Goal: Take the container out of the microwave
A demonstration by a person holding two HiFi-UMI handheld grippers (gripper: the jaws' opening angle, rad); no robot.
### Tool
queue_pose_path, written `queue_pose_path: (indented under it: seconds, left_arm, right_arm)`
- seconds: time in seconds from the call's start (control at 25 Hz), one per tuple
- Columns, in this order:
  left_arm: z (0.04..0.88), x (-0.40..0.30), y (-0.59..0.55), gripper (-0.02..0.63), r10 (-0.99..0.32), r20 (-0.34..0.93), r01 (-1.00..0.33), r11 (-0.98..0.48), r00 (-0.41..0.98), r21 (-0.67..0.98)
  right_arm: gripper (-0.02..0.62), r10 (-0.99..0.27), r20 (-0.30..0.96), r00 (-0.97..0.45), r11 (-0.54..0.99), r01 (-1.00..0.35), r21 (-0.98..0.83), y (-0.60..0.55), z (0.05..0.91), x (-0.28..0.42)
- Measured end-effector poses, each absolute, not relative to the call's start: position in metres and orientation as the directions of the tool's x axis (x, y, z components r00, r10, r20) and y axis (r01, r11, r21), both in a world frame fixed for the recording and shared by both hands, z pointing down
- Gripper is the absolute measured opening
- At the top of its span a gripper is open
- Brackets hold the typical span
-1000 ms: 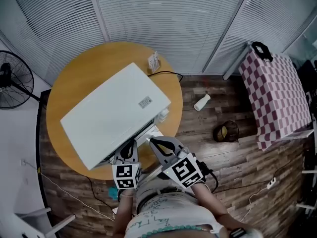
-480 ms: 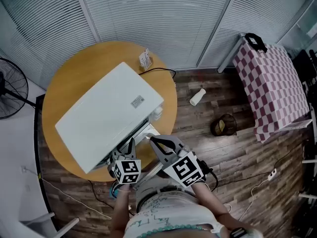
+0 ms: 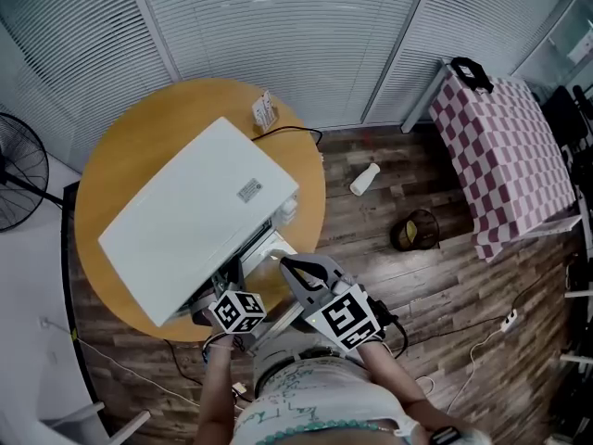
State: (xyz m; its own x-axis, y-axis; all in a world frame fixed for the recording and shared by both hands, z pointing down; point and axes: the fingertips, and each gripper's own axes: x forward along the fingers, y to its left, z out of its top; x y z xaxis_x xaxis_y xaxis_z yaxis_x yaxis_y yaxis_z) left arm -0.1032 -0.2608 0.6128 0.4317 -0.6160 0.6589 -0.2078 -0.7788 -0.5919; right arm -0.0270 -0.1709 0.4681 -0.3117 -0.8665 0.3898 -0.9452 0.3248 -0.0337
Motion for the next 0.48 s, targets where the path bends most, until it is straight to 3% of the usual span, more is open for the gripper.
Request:
queue_pose_path:
  seconds: [0.28,0.48]
  left_arm:
    - [0.631,-0.099,-0.263,0.146,-0.605,0.693,-0.017,-0.758,0.393,-0.652]
    - [0.642,-0.105,-0.267,0.144,-0.606,0.713,0.041,-0.751,0.353,-0.659]
  right_arm:
    - [-0.006,-0.870,0.392,-0.299,0.310,-0.950,-0.037,-0.169,0.469,-0.021]
    - [-0.006,-0.868,0.391,-0.305,0.317,-0.948,-0.034,-0.166,0.470,-0.023]
